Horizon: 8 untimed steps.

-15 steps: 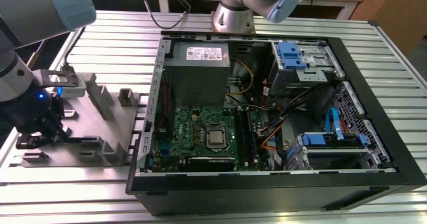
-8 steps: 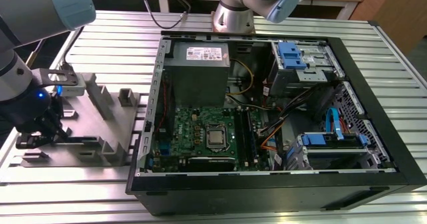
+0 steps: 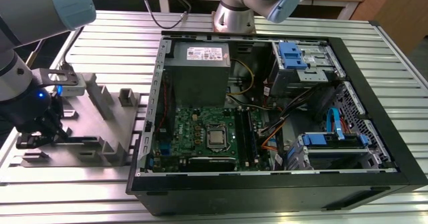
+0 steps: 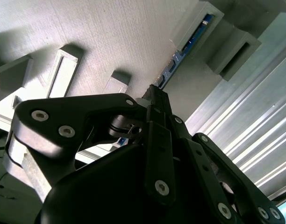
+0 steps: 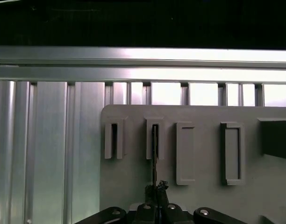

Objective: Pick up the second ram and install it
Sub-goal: 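Pick up the second ram and move it above second insertion slot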

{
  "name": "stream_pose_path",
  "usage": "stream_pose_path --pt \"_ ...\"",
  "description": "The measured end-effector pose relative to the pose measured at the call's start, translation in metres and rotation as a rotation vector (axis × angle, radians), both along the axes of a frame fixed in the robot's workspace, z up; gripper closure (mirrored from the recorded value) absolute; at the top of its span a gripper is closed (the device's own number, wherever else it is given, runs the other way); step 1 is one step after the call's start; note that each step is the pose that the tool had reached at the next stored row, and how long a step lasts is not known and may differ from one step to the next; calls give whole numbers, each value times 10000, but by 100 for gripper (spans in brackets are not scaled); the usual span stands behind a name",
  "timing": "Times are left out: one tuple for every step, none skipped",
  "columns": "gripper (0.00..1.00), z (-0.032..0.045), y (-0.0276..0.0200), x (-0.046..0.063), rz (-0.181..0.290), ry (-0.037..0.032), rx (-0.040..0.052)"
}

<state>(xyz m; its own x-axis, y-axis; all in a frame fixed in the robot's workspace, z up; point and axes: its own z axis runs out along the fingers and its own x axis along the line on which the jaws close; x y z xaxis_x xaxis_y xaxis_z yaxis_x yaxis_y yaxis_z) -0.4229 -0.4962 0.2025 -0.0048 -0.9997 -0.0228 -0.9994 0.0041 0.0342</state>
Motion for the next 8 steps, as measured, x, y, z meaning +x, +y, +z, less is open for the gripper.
stream_pose_path --pt "92 0 0 0 7 1 0" --pt "92 0 0 0 14 1 0" --pt "92 0 0 0 21 1 0" --pt "92 1 0 0 21 0 0" --pt "92 8 0 0 22 3 -2" --pt "92 17 0 0 22 2 -2" --pt "92 29 0 0 22 1 -1" --pt "92 43 0 0 22 1 -1"
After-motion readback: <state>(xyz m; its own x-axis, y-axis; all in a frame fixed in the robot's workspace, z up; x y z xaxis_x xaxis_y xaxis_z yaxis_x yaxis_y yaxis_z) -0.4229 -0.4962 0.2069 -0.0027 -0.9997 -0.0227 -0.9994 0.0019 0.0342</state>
